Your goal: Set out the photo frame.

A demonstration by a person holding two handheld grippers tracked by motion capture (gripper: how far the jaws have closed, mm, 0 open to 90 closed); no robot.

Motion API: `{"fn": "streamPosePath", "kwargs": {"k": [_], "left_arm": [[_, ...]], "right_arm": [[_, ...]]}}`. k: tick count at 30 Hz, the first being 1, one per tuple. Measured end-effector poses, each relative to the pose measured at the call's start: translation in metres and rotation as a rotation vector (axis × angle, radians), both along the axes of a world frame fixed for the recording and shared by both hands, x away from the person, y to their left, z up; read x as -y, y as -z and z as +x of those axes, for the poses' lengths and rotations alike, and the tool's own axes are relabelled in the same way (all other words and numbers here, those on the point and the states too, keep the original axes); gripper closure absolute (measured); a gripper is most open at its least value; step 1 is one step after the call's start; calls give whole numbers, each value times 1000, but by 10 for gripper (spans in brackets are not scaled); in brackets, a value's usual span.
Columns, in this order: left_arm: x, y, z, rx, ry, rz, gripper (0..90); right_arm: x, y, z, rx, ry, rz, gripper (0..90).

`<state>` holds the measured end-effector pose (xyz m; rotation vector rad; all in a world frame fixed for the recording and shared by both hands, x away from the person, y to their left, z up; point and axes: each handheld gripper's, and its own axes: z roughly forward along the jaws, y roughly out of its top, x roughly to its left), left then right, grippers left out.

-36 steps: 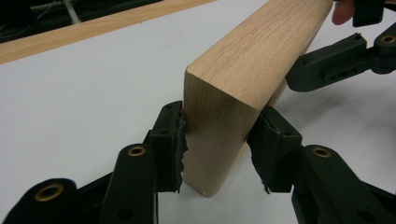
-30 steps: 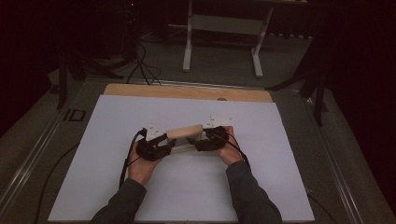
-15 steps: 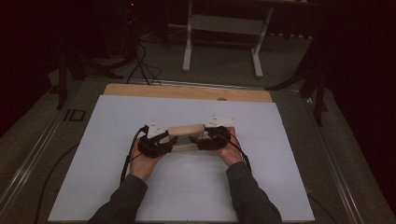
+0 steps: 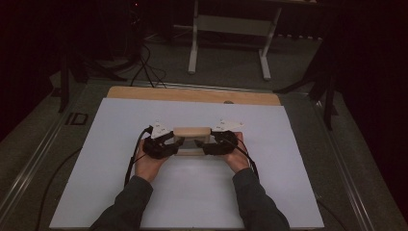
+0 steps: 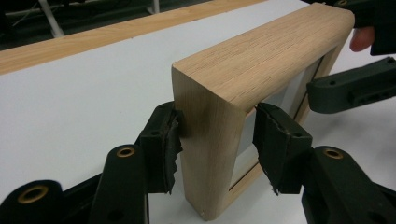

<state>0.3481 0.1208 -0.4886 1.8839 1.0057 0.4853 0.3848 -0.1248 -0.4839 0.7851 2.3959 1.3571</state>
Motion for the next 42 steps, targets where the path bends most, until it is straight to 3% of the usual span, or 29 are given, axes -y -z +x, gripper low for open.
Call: {"fn": "streamPosePath", "kwargs": {"k": [29,39,42], "left_arm": [[-3,-1,6,-14,-20,-40,478],[-3,-2,5,-16,-21,-38,474],[-3,-1,6,-18,-24,-43,474]], "right_arm": [[-2,3,1,-14,17,31,329],[7,1,3,-24,46,49,351],[12,-1,2,-21,49,37,394]]}}
